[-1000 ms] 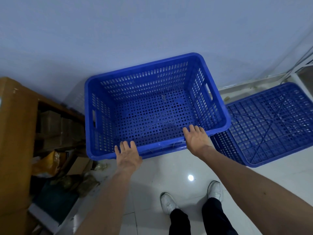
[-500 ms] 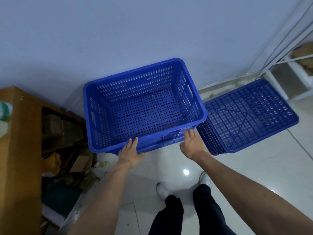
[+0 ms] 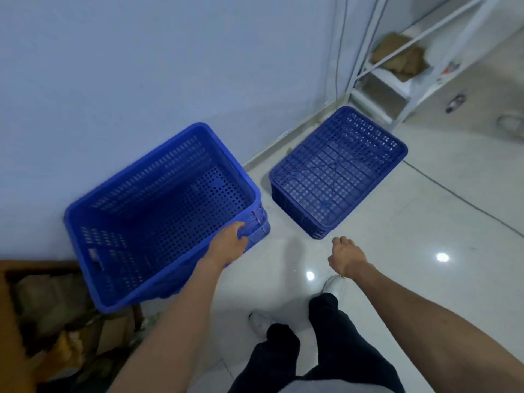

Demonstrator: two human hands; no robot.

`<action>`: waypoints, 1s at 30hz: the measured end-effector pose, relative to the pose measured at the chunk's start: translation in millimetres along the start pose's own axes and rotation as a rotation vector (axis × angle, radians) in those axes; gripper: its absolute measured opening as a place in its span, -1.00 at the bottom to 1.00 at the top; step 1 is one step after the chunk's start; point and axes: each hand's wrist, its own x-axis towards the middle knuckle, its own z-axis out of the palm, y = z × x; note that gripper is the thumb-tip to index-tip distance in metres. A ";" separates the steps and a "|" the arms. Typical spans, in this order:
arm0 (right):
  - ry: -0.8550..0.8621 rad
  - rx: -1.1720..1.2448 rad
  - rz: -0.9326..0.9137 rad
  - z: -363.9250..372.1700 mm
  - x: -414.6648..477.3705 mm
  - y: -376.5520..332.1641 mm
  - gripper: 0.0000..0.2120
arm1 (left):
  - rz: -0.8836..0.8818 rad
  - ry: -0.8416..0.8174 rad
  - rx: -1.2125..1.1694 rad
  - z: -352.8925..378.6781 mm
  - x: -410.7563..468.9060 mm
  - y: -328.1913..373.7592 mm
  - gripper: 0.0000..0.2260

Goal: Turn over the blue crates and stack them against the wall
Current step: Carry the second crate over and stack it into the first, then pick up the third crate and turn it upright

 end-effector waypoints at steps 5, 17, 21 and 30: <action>-0.064 0.075 0.108 -18.5 -2.2 79.7 -0.59 | 0.093 -0.047 0.154 15.0 28.5 86.6 -0.65; -0.108 0.267 0.307 -43.0 -2.2 214.6 -0.58 | 0.155 -0.169 0.328 35.1 101.6 219.8 -0.59; -0.140 0.317 0.345 -47.9 9.6 222.7 -0.58 | 0.141 -0.209 0.361 37.1 134.5 237.0 -0.59; -0.206 0.425 0.448 -53.9 81.5 204.1 -0.58 | 0.187 -0.339 0.557 47.8 261.8 259.1 -0.57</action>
